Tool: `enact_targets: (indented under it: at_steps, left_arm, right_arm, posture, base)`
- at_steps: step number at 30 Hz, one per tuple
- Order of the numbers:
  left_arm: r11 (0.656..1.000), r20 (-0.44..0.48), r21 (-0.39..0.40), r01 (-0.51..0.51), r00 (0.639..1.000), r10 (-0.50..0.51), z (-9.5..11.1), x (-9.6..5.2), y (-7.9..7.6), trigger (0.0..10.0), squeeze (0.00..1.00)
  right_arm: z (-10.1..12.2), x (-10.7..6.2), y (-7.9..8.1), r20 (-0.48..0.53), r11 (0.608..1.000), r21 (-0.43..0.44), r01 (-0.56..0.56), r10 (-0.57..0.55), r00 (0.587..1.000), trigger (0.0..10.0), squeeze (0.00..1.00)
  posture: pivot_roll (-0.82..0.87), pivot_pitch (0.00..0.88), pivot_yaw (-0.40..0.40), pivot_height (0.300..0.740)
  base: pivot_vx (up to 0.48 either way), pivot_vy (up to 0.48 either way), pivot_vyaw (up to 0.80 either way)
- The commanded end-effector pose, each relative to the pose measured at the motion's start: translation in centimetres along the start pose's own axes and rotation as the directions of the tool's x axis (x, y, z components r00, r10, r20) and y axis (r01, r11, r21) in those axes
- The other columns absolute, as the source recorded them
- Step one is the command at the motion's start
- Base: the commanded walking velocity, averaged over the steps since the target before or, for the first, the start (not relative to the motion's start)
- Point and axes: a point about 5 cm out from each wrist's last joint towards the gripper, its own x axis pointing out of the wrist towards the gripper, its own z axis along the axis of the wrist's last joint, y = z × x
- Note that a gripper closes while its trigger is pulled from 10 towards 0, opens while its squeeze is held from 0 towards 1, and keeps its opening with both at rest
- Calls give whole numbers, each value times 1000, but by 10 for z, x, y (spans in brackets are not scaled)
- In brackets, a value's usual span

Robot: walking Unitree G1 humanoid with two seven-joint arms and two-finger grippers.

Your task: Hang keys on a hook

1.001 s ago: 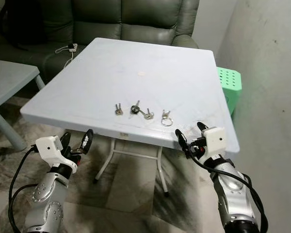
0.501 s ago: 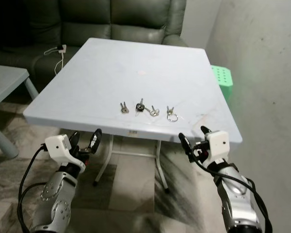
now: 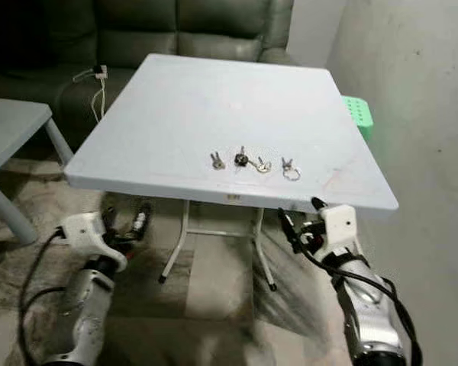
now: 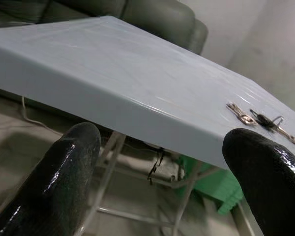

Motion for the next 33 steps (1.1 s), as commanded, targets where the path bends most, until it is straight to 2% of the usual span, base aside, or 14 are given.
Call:
enact_targets:
  at_steps: [1,17,33]
  left_arm:
    - [1000,-16,-19,14,1000,-15,-3,2,-8,10000,0]
    - [998,-11,-16,53,999,-54,-1,-1,-8,10000,0]
    - [998,12,-6,61,998,-61,6,-2,-9,10000,0]
  right_arm:
    - [5,-1,-5,13,1000,7,23,-23,1000,10000,0]
    - [5,-5,-2,21,998,40,51,-52,998,10000,0]
    - [16,-3,-1,79,998,51,24,-28,996,10000,0]
  posture:
    - [1,45,-88,740]
    - [2,46,-81,740]
    - [8,42,-82,740]
  base:
    - [0,0,0]
    - [0,0,0]
    - [322,0,0]
